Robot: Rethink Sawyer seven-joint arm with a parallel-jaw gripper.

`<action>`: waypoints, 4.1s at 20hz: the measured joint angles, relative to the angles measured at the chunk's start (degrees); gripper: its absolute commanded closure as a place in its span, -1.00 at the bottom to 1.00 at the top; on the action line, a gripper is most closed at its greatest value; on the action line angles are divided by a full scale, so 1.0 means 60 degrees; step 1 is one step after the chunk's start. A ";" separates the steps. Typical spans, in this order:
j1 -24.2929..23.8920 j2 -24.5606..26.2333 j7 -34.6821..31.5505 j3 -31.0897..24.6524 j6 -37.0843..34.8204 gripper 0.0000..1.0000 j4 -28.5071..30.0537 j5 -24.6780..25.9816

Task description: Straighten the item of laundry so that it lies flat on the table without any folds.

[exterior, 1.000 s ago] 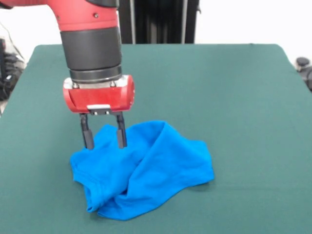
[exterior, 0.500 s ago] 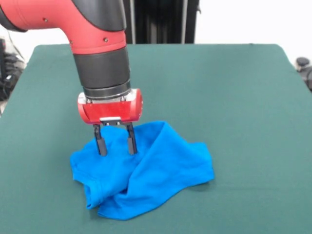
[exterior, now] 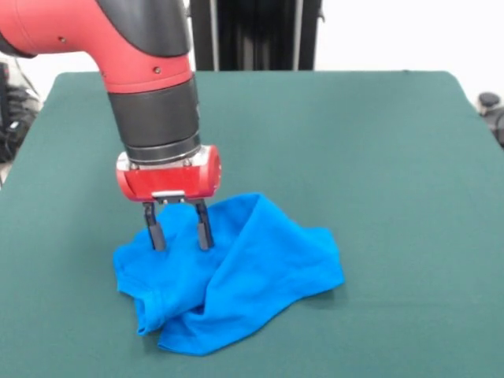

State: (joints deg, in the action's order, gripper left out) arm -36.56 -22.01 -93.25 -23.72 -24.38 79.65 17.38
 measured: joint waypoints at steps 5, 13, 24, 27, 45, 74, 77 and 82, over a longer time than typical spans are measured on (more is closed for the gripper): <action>-0.0360 0.0038 0.0000 -0.0338 -0.0845 -1.00 -0.0360 0.0002; -0.0524 0.0049 0.0000 -0.0459 -0.1124 -1.00 -0.0625 0.0002; -0.0500 0.0058 0.0000 -0.0508 -0.1124 -1.00 -0.0675 0.0004; -0.0390 0.0056 0.0000 -0.0508 -0.1124 -1.00 -0.0706 0.0004; 0.0394 0.0075 0.0000 -0.0510 -0.2119 -1.00 -0.2059 0.0040; 0.0270 0.0820 0.0000 -0.0513 -0.2307 -1.00 -0.2749 0.0202; 0.0269 0.0941 0.0000 -0.0517 -0.2307 -1.00 -0.2749 0.0228; 0.0267 0.1069 0.0000 -0.0563 -0.2307 -1.00 -0.2750 0.0246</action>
State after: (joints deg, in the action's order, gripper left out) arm -34.96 -15.60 -93.25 -27.09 -38.22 63.15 18.85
